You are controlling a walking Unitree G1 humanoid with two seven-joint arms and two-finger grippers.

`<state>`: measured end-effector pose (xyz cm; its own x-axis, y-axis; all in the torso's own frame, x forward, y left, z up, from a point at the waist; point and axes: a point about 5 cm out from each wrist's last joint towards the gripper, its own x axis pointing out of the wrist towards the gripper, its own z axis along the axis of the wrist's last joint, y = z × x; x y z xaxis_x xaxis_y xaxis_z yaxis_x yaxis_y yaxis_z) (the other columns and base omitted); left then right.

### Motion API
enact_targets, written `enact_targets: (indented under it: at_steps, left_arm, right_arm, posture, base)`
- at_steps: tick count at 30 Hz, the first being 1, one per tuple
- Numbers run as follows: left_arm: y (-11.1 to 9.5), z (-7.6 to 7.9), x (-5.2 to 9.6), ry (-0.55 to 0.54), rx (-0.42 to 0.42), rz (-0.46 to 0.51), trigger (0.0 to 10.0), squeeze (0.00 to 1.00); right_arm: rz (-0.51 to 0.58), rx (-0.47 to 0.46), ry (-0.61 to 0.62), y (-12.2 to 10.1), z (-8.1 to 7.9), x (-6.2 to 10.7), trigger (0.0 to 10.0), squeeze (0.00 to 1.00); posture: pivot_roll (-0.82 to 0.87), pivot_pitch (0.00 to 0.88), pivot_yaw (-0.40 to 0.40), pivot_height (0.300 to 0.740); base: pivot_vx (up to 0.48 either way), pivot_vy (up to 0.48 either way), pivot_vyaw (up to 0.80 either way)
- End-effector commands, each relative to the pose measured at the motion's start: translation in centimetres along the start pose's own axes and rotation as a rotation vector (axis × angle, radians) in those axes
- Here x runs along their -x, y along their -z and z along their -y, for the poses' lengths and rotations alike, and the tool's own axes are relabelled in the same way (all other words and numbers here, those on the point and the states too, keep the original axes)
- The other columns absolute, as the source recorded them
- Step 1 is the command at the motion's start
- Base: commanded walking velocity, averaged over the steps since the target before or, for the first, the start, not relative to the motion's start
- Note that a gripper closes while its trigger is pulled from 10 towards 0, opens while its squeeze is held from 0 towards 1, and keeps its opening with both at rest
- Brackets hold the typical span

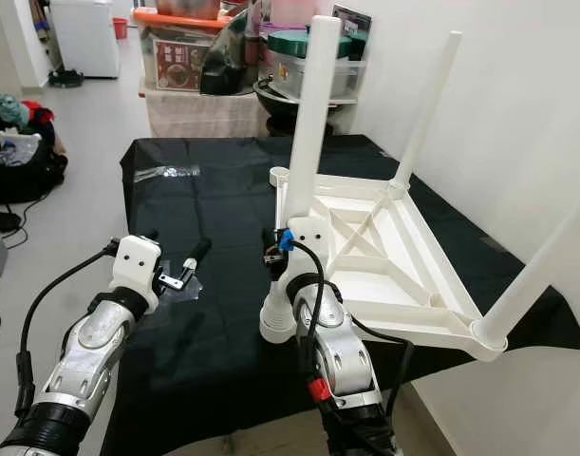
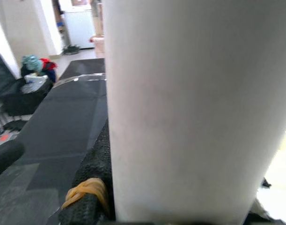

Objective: Building children table

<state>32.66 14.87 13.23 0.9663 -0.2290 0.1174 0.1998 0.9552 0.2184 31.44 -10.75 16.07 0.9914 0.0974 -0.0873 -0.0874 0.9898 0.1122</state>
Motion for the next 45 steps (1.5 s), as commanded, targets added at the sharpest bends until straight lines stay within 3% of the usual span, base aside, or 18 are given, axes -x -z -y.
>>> enact_targets:
  at_steps: [1,15,16,18,22,30,45]
  left_arm:
    - [0.2,-0.1,0.0,-0.004,-0.007,-0.005,10.0,0.00]
    - [0.0,-0.1,-0.2,0.003,-0.003,0.009,10.0,0.00]
    - [0.0,-0.1,-0.3,0.003,-0.004,0.009,10.0,0.00]
    - [-0.1,-0.2,-0.4,0.003,-0.005,0.012,10.0,0.00]
    - [-0.2,-0.2,-0.6,0.002,-0.006,0.017,10.0,0.00]
    - [-0.4,-0.5,-1.0,0.000,-0.012,0.031,10.0,0.00]
    - [-0.3,-0.6,-1.0,0.001,-0.014,0.033,10.0,0.00]
  right_arm:
    - [-0.252,0.018,0.221,5.2,4.2,1.2,10.0,0.00]
    - [-0.231,0.093,0.247,4.5,4.0,1.7,10.0,0.00]
    - [-0.236,0.101,0.254,4.5,4.0,1.7,9.3,0.00]
    - [-0.241,0.112,0.289,4.3,4.3,1.9,9.3,0.00]
    - [-0.242,0.117,0.322,4.2,4.5,2.1,9.7,0.00]
    - [-0.243,0.092,0.498,4.3,6.0,3.0,10.0,0.00]
    - [-0.210,0.015,0.578,4.0,6.8,3.5,10.0,0.00]
  posture:
    - [0.02,0.000,-0.091,0.740]
    - [0.02,0.000,-0.082,0.740]
    - [0.02,0.000,-0.082,0.740]
    - [0.02,0.000,-0.080,0.740]
    - [0.02,0.000,-0.081,0.740]
    - [0.02,0.000,-0.077,0.740]
    - [0.01,0.000,-0.060,0.740]
  base:
    - [0.000,0.000,0.00]
    - [0.000,0.000,0.00]
    - [0.000,0.000,0.00]
    - [0.000,0.000,0.00]
    - [0.000,0.000,0.00]
    - [0.000,0.000,0.00]
    - [0.000,0.000,0.00]
